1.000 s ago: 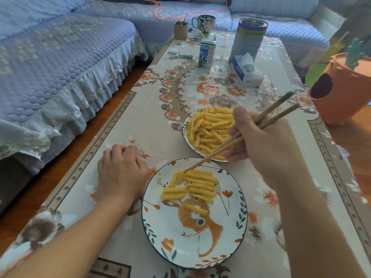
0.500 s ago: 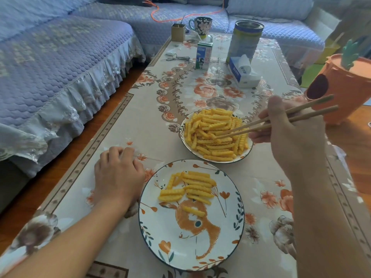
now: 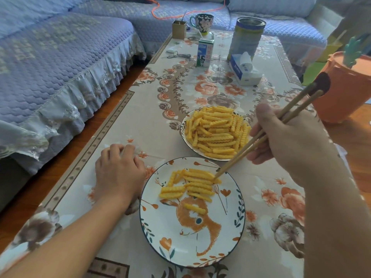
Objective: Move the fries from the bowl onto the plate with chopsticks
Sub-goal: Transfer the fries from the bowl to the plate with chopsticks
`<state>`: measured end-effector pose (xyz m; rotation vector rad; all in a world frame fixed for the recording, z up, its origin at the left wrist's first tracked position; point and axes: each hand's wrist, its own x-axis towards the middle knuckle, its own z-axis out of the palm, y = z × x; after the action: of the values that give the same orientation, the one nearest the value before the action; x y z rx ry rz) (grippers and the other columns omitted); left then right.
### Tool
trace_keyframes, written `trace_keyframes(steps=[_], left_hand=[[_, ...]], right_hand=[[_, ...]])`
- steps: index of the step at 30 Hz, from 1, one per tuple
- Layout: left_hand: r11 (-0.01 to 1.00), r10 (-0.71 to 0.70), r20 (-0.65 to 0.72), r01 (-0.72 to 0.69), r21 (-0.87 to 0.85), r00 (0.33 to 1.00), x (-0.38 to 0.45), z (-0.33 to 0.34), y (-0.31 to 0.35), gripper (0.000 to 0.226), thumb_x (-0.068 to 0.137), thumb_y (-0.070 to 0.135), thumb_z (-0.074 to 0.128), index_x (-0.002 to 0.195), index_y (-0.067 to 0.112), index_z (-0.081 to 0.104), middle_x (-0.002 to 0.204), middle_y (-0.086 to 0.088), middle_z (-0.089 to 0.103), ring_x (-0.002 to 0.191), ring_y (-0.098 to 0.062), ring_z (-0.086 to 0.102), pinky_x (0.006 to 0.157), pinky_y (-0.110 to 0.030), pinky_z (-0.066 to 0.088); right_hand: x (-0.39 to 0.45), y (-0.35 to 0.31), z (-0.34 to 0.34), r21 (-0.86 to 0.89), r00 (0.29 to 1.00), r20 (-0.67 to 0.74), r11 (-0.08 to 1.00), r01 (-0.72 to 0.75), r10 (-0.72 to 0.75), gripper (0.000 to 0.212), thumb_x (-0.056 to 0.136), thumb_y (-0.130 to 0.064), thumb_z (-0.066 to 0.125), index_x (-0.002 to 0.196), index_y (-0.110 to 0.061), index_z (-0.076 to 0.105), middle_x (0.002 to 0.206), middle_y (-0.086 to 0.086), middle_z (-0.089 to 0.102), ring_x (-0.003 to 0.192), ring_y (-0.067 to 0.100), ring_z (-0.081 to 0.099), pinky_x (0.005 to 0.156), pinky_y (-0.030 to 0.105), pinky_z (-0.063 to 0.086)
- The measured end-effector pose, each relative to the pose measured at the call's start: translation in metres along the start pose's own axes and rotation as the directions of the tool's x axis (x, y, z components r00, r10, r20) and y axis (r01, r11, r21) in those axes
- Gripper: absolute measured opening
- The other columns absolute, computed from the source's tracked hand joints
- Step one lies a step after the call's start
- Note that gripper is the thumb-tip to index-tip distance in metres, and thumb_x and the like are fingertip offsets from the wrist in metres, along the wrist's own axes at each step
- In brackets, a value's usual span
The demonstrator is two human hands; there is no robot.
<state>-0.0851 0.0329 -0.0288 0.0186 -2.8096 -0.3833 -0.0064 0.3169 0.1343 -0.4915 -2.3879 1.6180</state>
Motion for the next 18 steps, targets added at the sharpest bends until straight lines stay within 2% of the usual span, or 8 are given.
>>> trace_keyframes(steps=[5,11,16,18], left_hand=[[1.0,-0.005,-0.004,0.005,-0.013,1.0,0.0,-0.001,0.002,0.03,0.091,0.018,0.057,0.119,0.014,0.067,0.121,-0.016,0.058,0.112,-0.037,0.049,0.093,-0.053,0.043],[1.0,-0.007,0.014,0.007,-0.009,1.0,0.0,-0.001,0.001,0.032,0.092,0.02,0.056,0.121,0.014,0.066,0.122,-0.015,0.057,0.114,-0.036,0.048,0.095,-0.053,0.042],[1.0,-0.001,0.014,0.001,-0.004,1.0,0.0,-0.003,0.002,0.032,0.092,0.019,0.057,0.122,0.013,0.066,0.121,-0.017,0.058,0.114,-0.037,0.049,0.094,-0.053,0.043],[1.0,0.002,0.014,-0.002,0.002,1.0,0.0,-0.003,0.001,0.033,0.092,0.019,0.057,0.122,0.012,0.066,0.121,-0.017,0.058,0.113,-0.038,0.049,0.094,-0.054,0.043]], right_hand=[[-0.003,0.0,-0.001,-0.107,0.997,-0.006,0.991,-0.08,0.08,0.055,0.102,-0.048,0.052,0.076,-0.002,0.066,0.053,0.013,0.067,0.05,0.031,0.071,0.057,0.038,0.06],[-0.003,-0.003,-0.007,-0.081,0.995,0.041,0.993,-0.086,0.089,0.05,0.099,-0.045,0.058,0.08,0.0,0.069,0.057,0.016,0.069,0.054,0.031,0.073,0.057,0.039,0.063],[0.007,0.004,-0.023,-0.017,0.991,-0.135,1.0,0.005,-0.008,0.047,0.103,-0.039,0.055,0.078,-0.001,0.066,0.056,0.014,0.068,0.05,0.033,0.07,0.051,0.04,0.063],[0.013,0.01,-0.024,-0.028,0.968,-0.243,0.998,0.063,-0.068,0.044,0.104,-0.041,0.054,0.078,-0.008,0.067,0.057,0.009,0.069,0.05,0.03,0.071,0.057,0.041,0.062]])
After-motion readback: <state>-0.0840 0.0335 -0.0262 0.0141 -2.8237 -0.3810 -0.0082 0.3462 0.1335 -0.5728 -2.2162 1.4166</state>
